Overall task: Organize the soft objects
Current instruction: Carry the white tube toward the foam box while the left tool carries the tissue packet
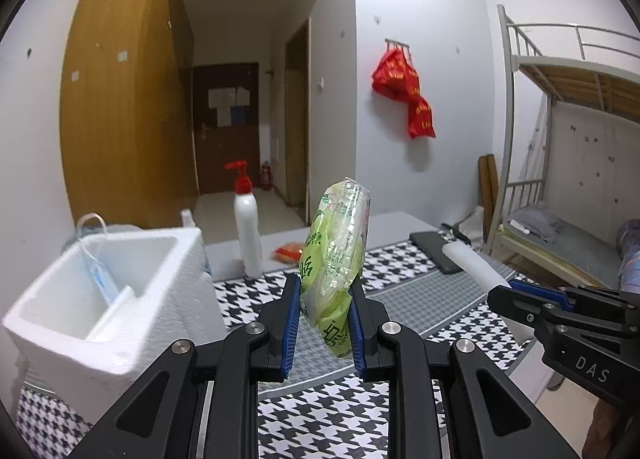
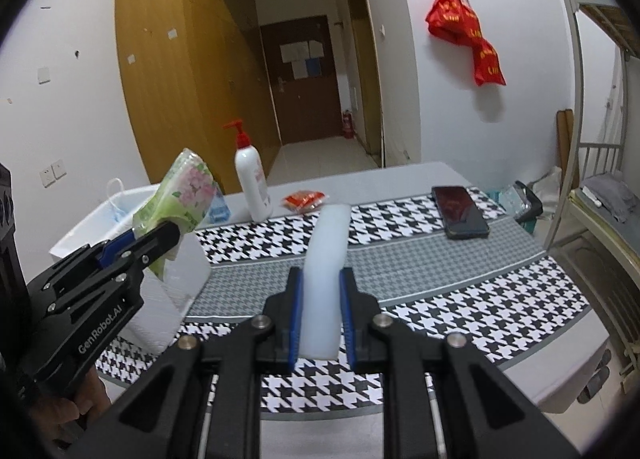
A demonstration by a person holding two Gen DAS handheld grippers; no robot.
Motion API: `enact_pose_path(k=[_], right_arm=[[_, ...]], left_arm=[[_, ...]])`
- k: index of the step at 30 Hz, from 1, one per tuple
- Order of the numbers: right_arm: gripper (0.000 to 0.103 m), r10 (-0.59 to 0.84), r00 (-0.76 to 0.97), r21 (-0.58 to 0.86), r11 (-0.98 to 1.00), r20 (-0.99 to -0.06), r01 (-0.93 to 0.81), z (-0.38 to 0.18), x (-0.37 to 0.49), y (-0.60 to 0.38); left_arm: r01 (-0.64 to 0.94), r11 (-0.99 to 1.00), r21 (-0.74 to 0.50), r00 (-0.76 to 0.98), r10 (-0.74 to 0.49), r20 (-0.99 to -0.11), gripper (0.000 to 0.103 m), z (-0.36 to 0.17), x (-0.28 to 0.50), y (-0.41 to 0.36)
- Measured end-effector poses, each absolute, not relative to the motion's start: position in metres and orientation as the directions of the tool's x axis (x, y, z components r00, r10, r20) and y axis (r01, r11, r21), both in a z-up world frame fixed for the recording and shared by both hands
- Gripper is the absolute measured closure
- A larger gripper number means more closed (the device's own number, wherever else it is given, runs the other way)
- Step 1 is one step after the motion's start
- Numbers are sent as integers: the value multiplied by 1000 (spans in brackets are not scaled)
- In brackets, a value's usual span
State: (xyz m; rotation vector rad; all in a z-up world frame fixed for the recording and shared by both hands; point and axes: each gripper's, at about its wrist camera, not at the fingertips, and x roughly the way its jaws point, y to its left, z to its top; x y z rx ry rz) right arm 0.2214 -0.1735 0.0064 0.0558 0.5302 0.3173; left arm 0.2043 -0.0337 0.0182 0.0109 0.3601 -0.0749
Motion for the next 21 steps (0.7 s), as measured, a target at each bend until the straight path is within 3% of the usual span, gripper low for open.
enact_pose_path(k=[21], right_arm=[[82, 412, 838, 129, 911, -357, -393, 43, 179, -160]], left_arm=[[-39, 999, 38, 970, 47, -239, 79, 54, 143, 0]])
